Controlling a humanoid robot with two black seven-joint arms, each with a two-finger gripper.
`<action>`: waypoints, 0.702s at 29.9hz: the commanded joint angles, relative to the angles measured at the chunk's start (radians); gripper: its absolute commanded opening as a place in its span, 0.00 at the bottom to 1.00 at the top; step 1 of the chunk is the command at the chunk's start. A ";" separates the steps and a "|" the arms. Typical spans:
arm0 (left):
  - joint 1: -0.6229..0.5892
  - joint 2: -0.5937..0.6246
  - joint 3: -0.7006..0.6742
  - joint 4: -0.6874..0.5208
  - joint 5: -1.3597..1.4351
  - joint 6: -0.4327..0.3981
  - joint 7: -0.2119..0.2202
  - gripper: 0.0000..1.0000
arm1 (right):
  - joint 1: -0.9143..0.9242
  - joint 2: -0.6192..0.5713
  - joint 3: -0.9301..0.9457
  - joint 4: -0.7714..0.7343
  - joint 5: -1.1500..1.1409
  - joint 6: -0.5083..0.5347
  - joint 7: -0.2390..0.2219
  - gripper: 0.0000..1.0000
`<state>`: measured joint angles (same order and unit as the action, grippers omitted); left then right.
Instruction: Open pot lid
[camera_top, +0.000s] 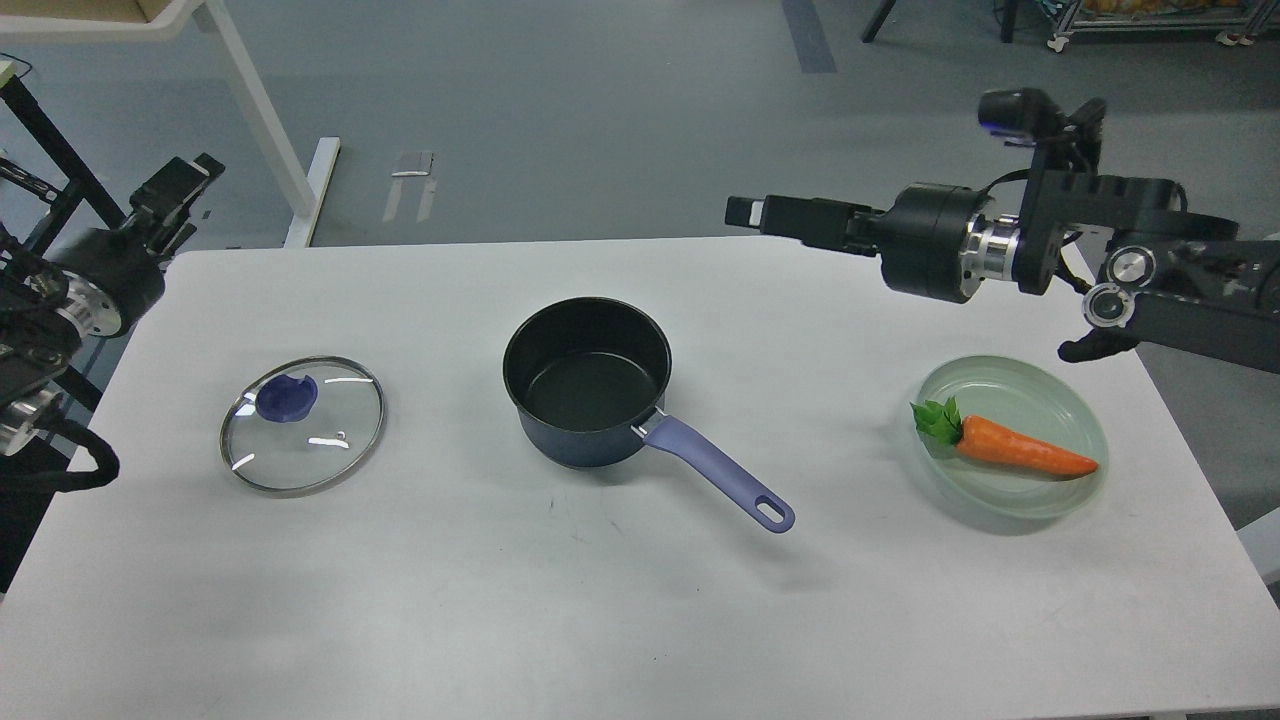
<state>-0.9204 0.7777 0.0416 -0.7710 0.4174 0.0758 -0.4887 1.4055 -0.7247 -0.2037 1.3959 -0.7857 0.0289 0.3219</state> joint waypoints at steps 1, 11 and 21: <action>-0.003 -0.083 -0.009 0.087 -0.165 -0.011 0.000 0.99 | -0.207 -0.076 0.248 -0.006 0.042 0.000 0.000 1.00; 0.012 -0.265 -0.275 0.173 -0.425 -0.080 0.000 0.99 | -0.490 0.030 0.515 -0.228 0.354 -0.007 0.002 1.00; 0.041 -0.342 -0.310 0.173 -0.686 -0.205 0.000 0.99 | -0.560 0.278 0.749 -0.561 0.856 -0.003 0.002 1.00</action>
<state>-0.8807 0.4464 -0.2653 -0.5979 -0.2010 -0.0831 -0.4886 0.8734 -0.5141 0.4481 0.9076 -0.0158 0.0200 0.3254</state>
